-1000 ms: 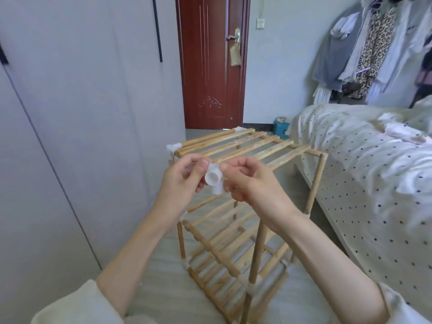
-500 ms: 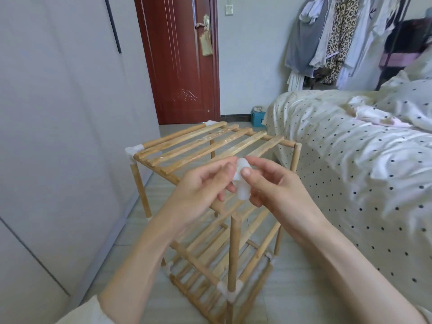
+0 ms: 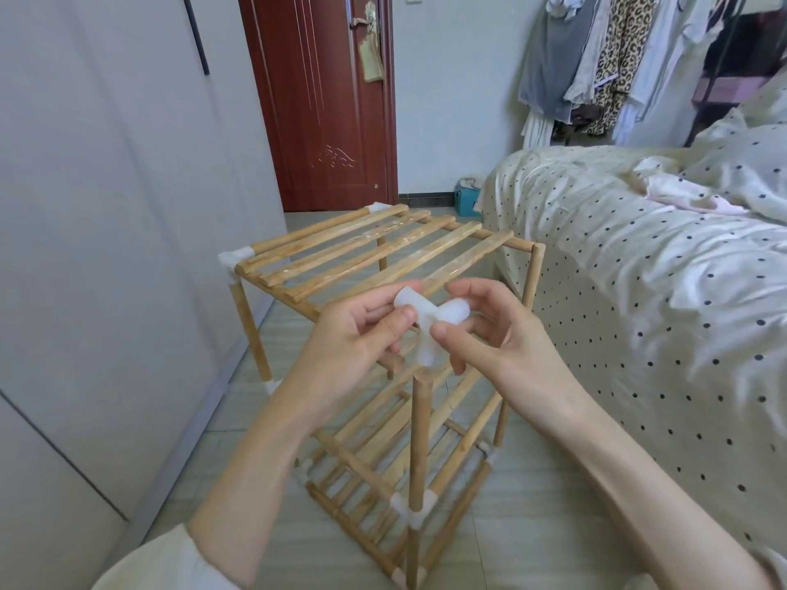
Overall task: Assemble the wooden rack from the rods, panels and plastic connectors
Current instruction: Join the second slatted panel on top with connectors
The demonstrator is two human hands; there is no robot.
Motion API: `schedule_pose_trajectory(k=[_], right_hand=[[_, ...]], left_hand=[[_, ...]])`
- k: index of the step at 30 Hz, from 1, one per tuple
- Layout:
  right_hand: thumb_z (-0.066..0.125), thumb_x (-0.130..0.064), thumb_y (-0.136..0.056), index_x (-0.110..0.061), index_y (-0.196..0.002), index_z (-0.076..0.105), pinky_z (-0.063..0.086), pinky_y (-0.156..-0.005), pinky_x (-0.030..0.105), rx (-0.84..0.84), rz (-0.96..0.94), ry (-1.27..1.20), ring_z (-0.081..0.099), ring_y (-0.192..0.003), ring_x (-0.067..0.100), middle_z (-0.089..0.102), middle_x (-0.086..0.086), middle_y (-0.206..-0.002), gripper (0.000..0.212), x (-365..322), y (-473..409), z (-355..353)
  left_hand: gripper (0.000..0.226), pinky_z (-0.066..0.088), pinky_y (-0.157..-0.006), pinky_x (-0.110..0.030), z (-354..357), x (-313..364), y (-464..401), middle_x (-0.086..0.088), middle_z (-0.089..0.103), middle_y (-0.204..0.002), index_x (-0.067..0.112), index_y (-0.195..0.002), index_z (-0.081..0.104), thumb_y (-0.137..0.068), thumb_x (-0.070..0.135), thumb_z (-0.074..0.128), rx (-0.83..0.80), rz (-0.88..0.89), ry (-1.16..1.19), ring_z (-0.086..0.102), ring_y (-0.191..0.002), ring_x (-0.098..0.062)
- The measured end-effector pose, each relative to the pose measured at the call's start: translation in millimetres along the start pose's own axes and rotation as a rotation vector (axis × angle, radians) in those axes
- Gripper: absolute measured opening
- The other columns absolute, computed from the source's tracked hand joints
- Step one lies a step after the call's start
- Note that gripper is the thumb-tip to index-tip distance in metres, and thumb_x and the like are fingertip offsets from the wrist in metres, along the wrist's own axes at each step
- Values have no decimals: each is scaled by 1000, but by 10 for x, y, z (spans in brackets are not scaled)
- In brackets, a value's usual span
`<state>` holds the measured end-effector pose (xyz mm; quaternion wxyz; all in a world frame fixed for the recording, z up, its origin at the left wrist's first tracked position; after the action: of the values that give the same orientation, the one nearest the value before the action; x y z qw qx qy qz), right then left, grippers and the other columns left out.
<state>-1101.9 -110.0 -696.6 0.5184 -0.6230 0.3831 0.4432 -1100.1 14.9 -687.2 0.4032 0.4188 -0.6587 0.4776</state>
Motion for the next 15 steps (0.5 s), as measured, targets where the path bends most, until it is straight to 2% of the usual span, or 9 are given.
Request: schedule_pose_trajectory(k=[2,4,7,9,11,13,15], right_hand=[[65,-10,-84,-22,-110,60,47,-59,13,-29,-39,53,57,-60,6,58,3,-86,29,-53,4,56],[62,-10,-87,-24,-103,66,46,-59,11,-51,-47,109,58,-57,5,59,6,-87,22,-64,4,61],[60,-11,-88,-28,-96,67,45,-58,10,-69,-25,140,57,-53,6,59,6,-89,20,-26,0,39],[60,-13,-88,-30,-94,67,45,-59,10,-83,-17,174,57,-52,8,60,4,-97,19,5,1,45],[61,-14,-88,-28,-95,68,44,-60,11,-94,-11,198,57,-52,7,59,1,-99,17,20,10,50],[61,-13,-88,-25,-95,69,44,-59,11,-104,-5,210,55,-53,4,58,0,-97,16,28,23,49],[61,-12,-87,-25,-94,68,44,-58,12,-112,-6,221,54,-55,2,56,-1,-95,16,29,33,57]], left_hand=[[27,55,-67,-26,-90,11,14,15,70,-78,28,-111,62,-92,11,54,42,44,-51,63,-58,-9],[26,45,-72,-14,-190,13,23,16,69,-91,37,-101,63,-90,15,59,71,140,-247,65,-76,-9],[25,27,-92,-10,-193,-4,34,25,54,-108,46,-100,57,-76,46,65,14,289,-623,38,-114,-1],[36,16,-104,-18,-153,-94,61,24,42,-123,46,-102,54,-68,58,61,-38,361,-768,24,-126,-3],[40,13,-106,-31,-157,-182,79,14,38,-133,37,-103,59,-67,52,69,-30,390,-881,18,-131,-10],[36,16,-104,-39,-164,-232,96,4,41,-136,29,-101,63,-69,40,75,-4,423,-952,20,-132,-16],[25,20,-103,-43,-165,-213,101,1,48,-132,27,-96,65,-75,41,65,38,467,-1002,27,-129,-21]])
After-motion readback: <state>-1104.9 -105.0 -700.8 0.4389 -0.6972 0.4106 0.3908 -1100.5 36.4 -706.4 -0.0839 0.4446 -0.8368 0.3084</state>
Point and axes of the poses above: each hand's wrist, its own y-axis away from the middle knuckle, its own z-axis out of the palm, x = y × z, the point moved 10 cm from there along -y, towards the middle knuckle
